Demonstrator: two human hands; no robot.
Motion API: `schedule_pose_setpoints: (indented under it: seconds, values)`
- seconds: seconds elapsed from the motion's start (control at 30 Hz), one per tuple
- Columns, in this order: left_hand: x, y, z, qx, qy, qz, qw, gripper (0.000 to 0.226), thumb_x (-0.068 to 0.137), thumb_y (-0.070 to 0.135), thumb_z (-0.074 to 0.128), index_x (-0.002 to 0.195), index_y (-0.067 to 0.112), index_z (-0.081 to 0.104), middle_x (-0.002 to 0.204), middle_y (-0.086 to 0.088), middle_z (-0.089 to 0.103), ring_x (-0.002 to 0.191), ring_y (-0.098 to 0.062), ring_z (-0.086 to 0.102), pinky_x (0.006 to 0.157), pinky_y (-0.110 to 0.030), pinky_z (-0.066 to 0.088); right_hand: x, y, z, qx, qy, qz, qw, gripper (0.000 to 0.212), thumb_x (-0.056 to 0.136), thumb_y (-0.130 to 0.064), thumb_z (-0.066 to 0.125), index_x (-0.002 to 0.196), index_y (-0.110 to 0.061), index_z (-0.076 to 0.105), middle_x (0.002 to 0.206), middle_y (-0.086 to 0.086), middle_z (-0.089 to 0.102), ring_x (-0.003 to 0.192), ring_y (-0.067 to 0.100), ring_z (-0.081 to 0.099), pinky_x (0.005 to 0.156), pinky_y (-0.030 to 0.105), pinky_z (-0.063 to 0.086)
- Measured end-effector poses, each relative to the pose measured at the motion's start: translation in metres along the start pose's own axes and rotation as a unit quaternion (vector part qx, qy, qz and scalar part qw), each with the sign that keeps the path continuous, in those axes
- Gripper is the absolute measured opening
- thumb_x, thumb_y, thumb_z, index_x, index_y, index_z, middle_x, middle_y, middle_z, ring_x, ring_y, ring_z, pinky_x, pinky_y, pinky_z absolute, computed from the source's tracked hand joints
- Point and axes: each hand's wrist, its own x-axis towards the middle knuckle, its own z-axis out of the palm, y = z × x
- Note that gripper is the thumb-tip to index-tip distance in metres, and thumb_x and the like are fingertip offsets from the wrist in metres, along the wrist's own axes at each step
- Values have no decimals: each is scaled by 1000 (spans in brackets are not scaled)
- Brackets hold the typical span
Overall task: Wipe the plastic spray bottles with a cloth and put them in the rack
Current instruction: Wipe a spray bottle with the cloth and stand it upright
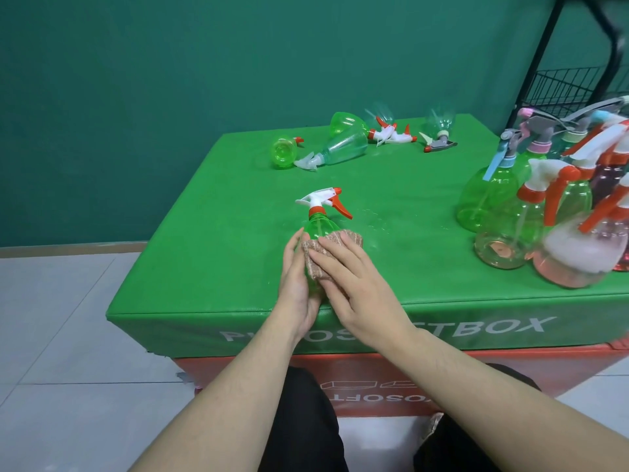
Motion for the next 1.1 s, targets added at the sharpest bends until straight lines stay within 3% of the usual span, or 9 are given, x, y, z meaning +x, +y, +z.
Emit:
schedule_pose_setpoints:
  seconds: [0.17,0.37,0.5,0.67,0.8,0.9,0.97,1.03,1.1]
  values:
    - [-2,2,-1,25,-47,-13,998,61,92,37,65,148,23,47,134,-10,67,121,-28,66,108,-52,48,16,-7,-3,36,0,88,995,54,102,-38,44,154,-25,40,164,-3,30,155,16,13,127,39,13]
    - [-1,3,-2,22,-65,-23,997,65,88,41,66,147,17,52,138,-13,64,115,-21,67,95,-41,55,49,-2,-8,56,-12,134,989,58,96,-41,46,152,-26,45,161,-1,35,149,16,29,124,38,23]
    - [-2,5,-2,9,-45,-51,998,43,105,30,45,141,9,57,122,-13,71,102,-20,70,86,-40,57,66,-1,-10,60,-37,170,983,57,93,-42,48,148,-27,51,159,-3,38,143,16,37,121,35,28]
    - [-4,7,0,-9,-42,-52,998,43,105,29,43,135,3,61,114,-18,69,96,-24,66,88,-42,52,83,2,-7,89,-49,237,966,46,101,-34,52,146,-29,52,157,-6,40,142,11,38,117,34,33]
    - [-5,3,-1,-11,-23,-46,999,39,107,31,39,119,10,70,110,-13,74,96,-23,69,89,-42,53,71,-4,-2,62,-53,200,976,47,102,-38,44,148,-30,50,157,-3,41,140,19,41,116,37,33]
    - [-6,4,1,-19,-2,-55,998,44,109,39,36,111,13,71,106,-11,76,92,-19,74,88,-41,55,54,-8,-1,29,-53,150,987,51,102,-38,37,149,-24,49,155,0,43,137,22,43,114,30,29]
    - [-6,4,2,-4,12,-58,998,47,107,45,38,118,11,70,110,-13,75,94,-20,75,82,-38,59,44,-7,-3,5,-49,123,991,51,104,-36,33,151,-21,46,157,2,41,136,22,42,113,26,26]
    - [-7,4,4,12,31,-55,998,52,104,51,43,128,11,66,115,-13,75,98,-20,75,72,-33,61,33,-5,-4,-18,-53,103,993,53,106,-38,28,154,-21,42,160,4,37,139,24,40,115,31,28]
    - [-6,4,4,15,40,-49,998,66,94,61,54,136,10,60,121,-13,73,106,-23,73,73,-33,62,23,-3,-3,-40,-57,86,994,54,105,-40,27,155,-24,41,162,4,35,142,26,39,115,40,33]
